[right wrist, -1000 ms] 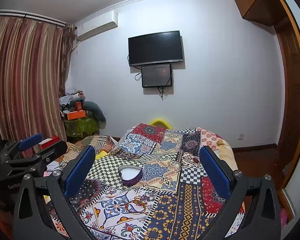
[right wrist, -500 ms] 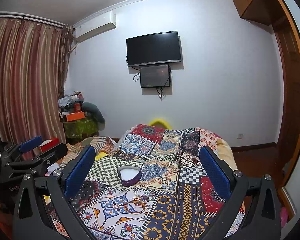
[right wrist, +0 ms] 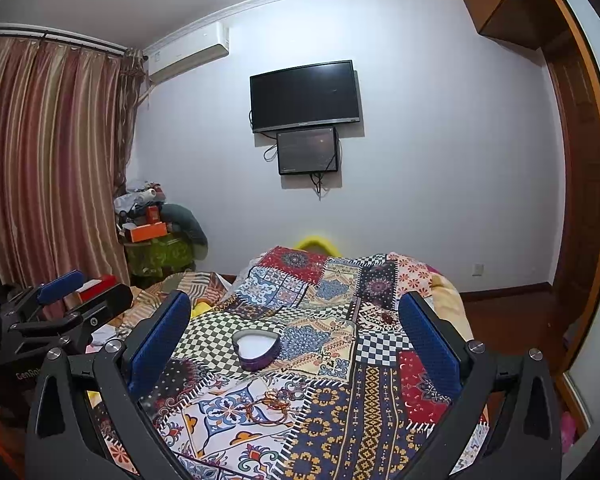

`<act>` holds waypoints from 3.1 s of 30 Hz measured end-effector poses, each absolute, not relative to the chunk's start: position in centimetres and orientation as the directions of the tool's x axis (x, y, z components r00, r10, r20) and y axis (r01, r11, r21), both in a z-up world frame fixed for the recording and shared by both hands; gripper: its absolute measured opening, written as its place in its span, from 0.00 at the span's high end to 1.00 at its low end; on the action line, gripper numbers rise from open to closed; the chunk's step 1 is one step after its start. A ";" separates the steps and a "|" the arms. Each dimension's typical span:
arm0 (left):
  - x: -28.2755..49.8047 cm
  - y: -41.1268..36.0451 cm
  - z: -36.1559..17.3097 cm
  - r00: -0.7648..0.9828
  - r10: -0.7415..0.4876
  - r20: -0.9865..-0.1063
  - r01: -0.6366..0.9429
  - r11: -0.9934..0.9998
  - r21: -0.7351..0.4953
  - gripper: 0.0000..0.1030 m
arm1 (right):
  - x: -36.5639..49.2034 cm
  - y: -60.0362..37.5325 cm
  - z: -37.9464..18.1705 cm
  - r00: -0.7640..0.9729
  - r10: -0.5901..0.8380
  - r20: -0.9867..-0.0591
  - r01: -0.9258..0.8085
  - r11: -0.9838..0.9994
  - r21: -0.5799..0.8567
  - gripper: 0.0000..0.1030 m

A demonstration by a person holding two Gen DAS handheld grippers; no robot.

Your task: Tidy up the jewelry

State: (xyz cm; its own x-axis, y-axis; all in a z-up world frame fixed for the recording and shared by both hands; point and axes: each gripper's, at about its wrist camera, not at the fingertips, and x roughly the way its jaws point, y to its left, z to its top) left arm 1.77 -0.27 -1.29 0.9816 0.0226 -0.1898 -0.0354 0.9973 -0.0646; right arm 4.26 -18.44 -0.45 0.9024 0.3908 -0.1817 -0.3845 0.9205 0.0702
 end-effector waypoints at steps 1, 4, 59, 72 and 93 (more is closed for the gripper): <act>1.8 -0.3 -1.3 0.981 0.023 -0.190 -0.036 0.997 -0.065 0.00 | 4.3 -18.5 -0.5 0.902 0.391 -0.182 -0.385 0.920 0.070 0.00; 1.8 -0.3 -1.4 0.981 0.023 -0.190 -0.036 0.997 -0.065 0.00 | 4.4 -18.5 -0.5 0.902 0.392 -0.183 -0.385 0.920 0.070 0.00; 17.3 3.4 -17.2 0.707 -0.094 -0.701 -0.067 0.978 -0.200 0.51 | 17.7 -17.5 -14.4 0.678 0.390 -0.623 -0.405 0.905 0.126 0.20; 18.8 1.2 -19.1 0.653 -0.168 -0.738 0.033 0.980 -0.194 0.68 | 19.3 -16.5 -15.8 0.575 0.469 -0.670 -0.482 0.856 0.186 0.51; 19.1 0.9 -18.7 0.693 -0.208 -0.690 0.073 0.973 -0.219 0.91 | 22.9 -13.5 -16.5 0.486 0.489 -0.725 -0.578 0.801 0.153 0.62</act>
